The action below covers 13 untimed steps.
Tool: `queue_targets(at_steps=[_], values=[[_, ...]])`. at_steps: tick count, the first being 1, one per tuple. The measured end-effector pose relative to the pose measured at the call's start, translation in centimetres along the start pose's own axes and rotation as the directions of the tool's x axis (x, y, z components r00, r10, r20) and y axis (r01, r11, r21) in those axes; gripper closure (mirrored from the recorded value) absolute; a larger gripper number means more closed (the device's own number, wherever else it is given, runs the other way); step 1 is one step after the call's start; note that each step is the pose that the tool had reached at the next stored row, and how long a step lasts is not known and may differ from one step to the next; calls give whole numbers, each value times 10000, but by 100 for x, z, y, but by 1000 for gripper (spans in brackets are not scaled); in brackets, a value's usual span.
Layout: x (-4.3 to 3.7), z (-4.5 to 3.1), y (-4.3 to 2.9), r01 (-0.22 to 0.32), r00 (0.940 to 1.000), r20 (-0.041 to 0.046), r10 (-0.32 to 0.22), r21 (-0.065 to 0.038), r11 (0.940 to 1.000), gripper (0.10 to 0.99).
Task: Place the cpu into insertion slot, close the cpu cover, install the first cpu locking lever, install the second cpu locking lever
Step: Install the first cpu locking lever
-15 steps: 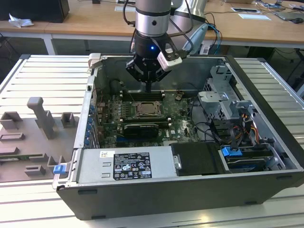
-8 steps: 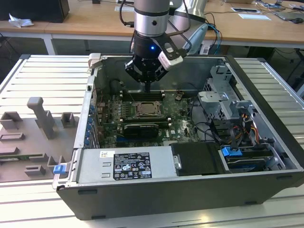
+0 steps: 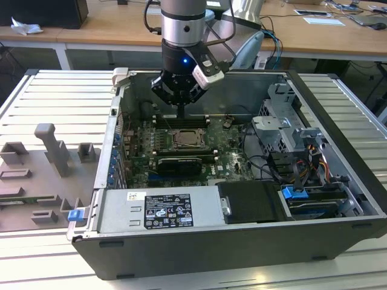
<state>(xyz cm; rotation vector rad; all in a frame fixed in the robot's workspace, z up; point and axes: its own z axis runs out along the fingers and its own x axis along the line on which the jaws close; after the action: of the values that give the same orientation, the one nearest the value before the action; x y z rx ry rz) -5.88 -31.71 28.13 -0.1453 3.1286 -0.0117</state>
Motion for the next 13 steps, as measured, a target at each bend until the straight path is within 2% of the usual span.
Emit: queue_targets(at_steps=[7, 13], values=[[160, -1, 15, 18, 10000, 0, -18, -1, 10000, 980], [349, 8, 33, 19, 10000, 0, -19, -3, 10000, 980]])
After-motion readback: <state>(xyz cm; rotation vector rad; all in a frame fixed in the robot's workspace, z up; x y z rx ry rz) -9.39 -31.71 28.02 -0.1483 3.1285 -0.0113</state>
